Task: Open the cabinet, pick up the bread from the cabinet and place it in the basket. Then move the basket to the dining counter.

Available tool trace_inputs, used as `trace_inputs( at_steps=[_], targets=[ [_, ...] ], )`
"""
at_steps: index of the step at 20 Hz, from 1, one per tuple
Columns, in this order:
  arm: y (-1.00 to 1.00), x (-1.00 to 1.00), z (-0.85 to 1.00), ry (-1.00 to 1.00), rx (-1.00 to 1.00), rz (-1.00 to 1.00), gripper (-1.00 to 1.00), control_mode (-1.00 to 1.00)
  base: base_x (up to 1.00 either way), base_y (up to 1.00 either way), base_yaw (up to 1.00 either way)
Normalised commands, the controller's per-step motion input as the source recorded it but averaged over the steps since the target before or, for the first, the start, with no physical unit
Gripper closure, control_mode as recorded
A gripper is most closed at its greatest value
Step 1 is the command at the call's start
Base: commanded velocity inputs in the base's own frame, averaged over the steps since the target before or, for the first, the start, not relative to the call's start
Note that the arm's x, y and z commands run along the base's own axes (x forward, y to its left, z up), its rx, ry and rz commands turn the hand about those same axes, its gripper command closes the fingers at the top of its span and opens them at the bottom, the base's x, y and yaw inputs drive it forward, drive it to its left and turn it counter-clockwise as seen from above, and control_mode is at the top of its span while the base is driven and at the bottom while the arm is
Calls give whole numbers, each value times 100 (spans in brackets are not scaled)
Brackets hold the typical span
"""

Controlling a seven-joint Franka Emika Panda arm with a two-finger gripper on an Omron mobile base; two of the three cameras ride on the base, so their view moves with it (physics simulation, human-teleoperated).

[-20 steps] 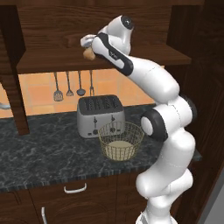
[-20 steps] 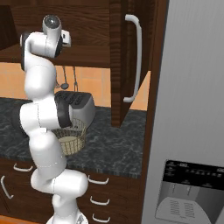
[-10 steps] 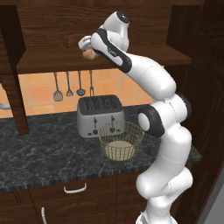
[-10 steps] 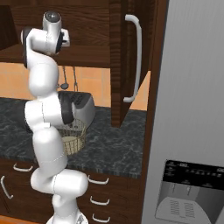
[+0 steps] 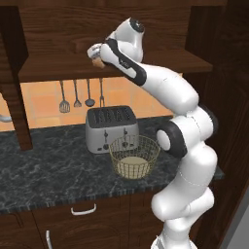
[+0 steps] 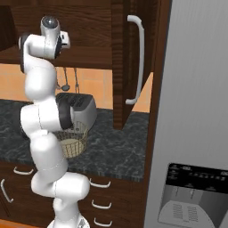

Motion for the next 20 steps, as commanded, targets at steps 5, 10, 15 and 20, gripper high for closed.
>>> trace_inputs(
  at_steps=[5,10,15,20],
  targets=[
    [0,-16,-77,0,-2,0,100,-100,0,0,0],
    [-5,0,10,11,0,0,100,-100,0,0,0],
    [-1,-40,51,36,0,0,100,-100,0,0,0],
    [0,-84,32,35,-1,0,100,-100,0,0,0]
  ],
)
